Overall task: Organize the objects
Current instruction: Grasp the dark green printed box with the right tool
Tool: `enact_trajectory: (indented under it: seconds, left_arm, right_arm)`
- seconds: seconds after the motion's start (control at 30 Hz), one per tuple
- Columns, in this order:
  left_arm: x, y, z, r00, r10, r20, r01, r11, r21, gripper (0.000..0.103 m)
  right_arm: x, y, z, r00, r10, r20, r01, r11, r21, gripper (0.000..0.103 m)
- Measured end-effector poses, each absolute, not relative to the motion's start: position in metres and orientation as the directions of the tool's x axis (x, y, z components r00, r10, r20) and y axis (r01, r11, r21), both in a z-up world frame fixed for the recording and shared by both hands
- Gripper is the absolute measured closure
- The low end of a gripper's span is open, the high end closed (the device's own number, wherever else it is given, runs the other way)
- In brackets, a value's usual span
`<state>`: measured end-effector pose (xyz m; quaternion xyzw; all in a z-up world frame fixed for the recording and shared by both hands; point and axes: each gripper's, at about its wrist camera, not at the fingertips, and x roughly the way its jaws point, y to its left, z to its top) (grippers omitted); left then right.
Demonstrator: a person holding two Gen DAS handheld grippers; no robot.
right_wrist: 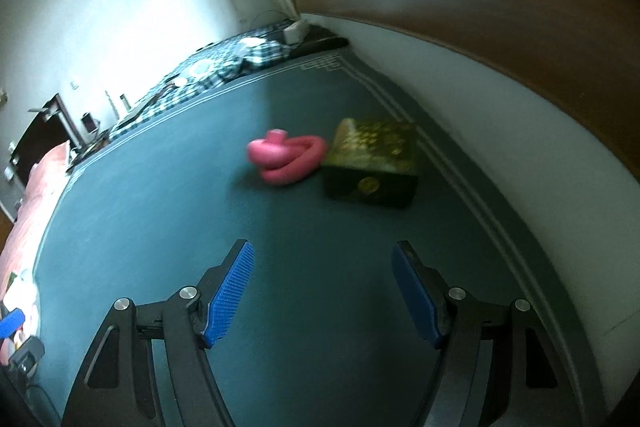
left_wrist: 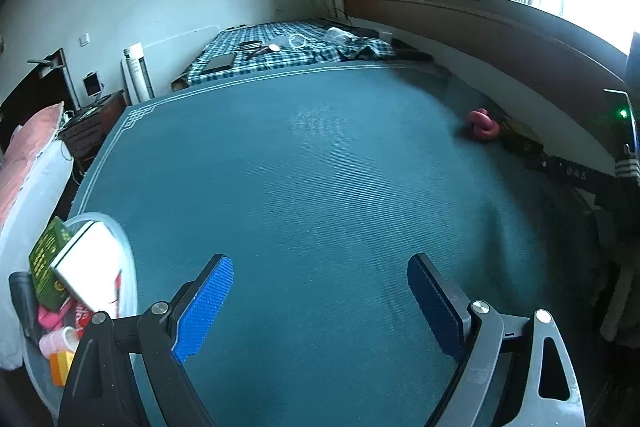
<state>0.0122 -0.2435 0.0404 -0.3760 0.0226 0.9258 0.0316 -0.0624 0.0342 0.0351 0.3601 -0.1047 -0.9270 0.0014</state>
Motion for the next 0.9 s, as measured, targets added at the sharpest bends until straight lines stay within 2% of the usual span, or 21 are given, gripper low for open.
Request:
enact_trajectory:
  seconds: [0.23, 0.4, 0.67, 0.9]
  left_arm:
    - [0.002, -0.233, 0.039, -0.711, 0.053, -0.702, -0.093, -0.995, 0.019, 0.011]
    - [-0.006, -0.23, 0.037, -0.703, 0.062, -0.708, -0.092, -0.996, 0.004, 0.011]
    - [-0.016, -0.22, 0.036, -0.698, 0.075, -0.713, -0.108, -0.994, 0.001, 0.011]
    - [-0.025, -0.219, 0.031, -0.688, 0.066, -0.723, -0.099, -0.995, 0.002, 0.011]
  right_arm:
    - [-0.086, 0.051, 0.037, -0.738, -0.041, -0.674, -0.123, -0.973, 0.194, 0.03]
    - [-0.107, 0.057, 0.034, -0.736, -0.007, -0.677, -0.153, -0.972, 0.177, 0.023]
    - [-0.138, 0.063, 0.03, -0.725, 0.035, -0.688, -0.185, -0.972, 0.146, 0.023]
    - [-0.16, 0.068, 0.018, -0.697, 0.003, -0.717, -0.178, -0.969, 0.169, 0.023]
